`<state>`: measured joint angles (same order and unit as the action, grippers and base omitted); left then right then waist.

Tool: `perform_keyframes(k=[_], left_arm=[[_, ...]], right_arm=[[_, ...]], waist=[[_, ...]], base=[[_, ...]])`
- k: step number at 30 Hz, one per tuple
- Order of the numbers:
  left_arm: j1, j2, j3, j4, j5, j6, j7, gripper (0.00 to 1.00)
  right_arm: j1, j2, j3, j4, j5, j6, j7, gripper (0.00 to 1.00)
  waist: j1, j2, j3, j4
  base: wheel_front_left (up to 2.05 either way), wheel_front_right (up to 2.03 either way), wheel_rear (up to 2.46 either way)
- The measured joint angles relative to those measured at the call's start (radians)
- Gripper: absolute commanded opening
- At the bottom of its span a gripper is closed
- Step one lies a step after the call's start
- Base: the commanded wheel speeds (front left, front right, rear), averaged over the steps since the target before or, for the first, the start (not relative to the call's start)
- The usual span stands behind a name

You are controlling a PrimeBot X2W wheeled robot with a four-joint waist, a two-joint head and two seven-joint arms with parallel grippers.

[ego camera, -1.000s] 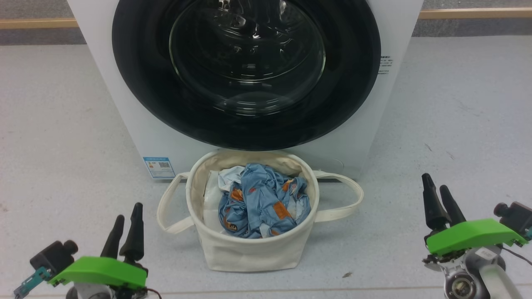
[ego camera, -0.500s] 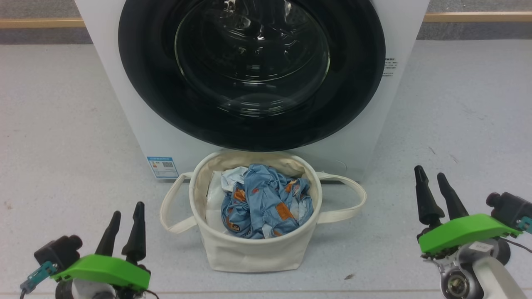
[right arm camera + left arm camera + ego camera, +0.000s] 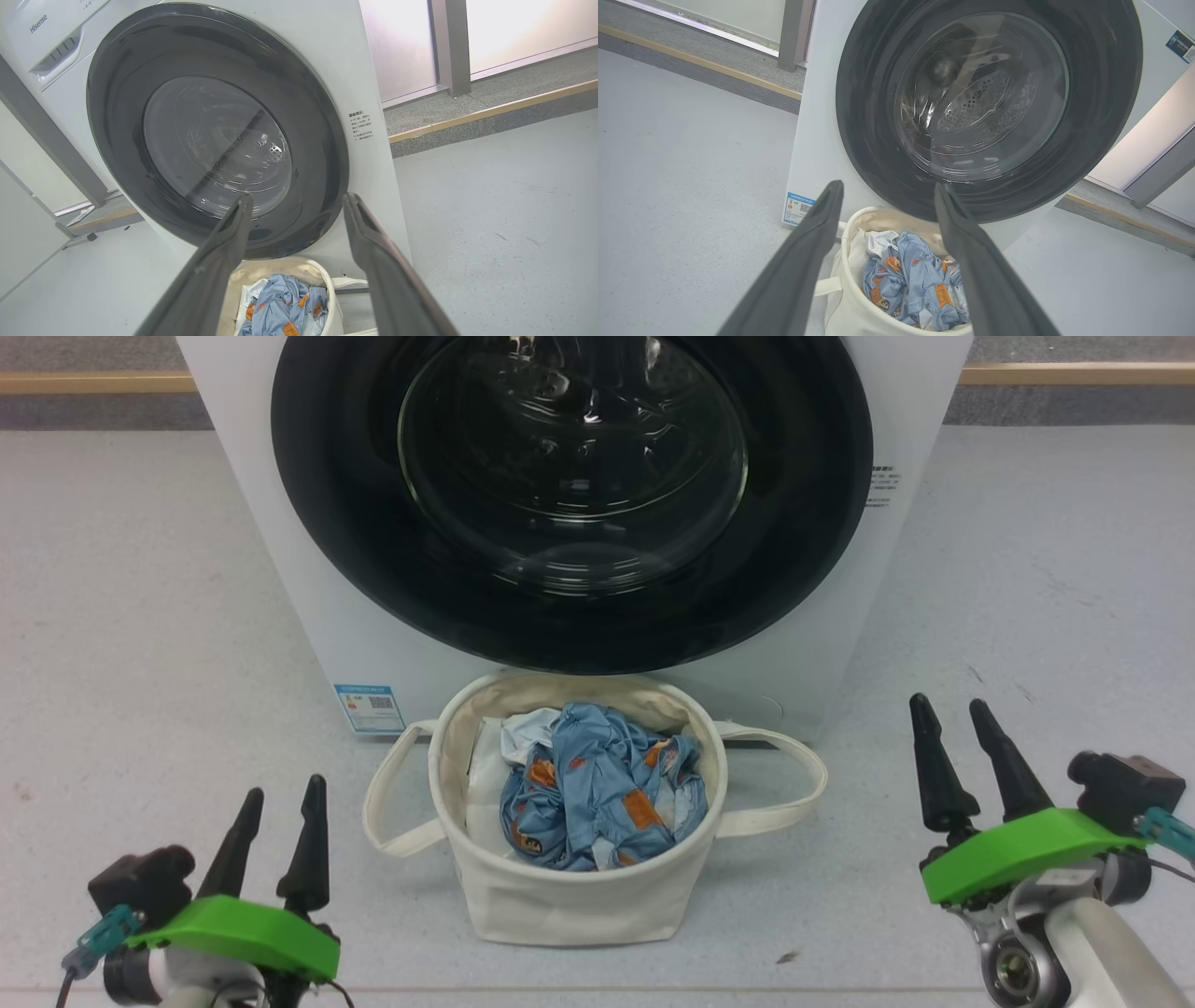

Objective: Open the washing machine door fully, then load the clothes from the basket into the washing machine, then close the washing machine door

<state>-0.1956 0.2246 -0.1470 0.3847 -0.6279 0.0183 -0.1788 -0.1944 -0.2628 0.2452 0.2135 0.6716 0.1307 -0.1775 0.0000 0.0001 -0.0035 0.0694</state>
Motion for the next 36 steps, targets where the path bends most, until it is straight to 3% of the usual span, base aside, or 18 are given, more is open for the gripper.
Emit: perform_keyframes(k=[26, 36], left_arm=[[-0.058, 0.041, -0.033, 0.013, 0.252, 0.036, -0.071, 1.0], [-0.058, 0.044, -0.031, 0.013, 0.265, 0.036, -0.071, 1.0]], right_arm=[[-0.049, -0.061, 0.078, -0.026, -0.216, 0.0, -0.072, 1.0], [-0.049, -0.062, 0.061, -0.026, -0.224, 0.0, -0.072, 1.0]], waist=[[-0.0001, 0.0, 0.018, 0.02], [-0.0002, 0.0, 0.017, 0.022]], base=[[0.0, 0.0, 0.0], [0.0, 0.0, 0.0]])
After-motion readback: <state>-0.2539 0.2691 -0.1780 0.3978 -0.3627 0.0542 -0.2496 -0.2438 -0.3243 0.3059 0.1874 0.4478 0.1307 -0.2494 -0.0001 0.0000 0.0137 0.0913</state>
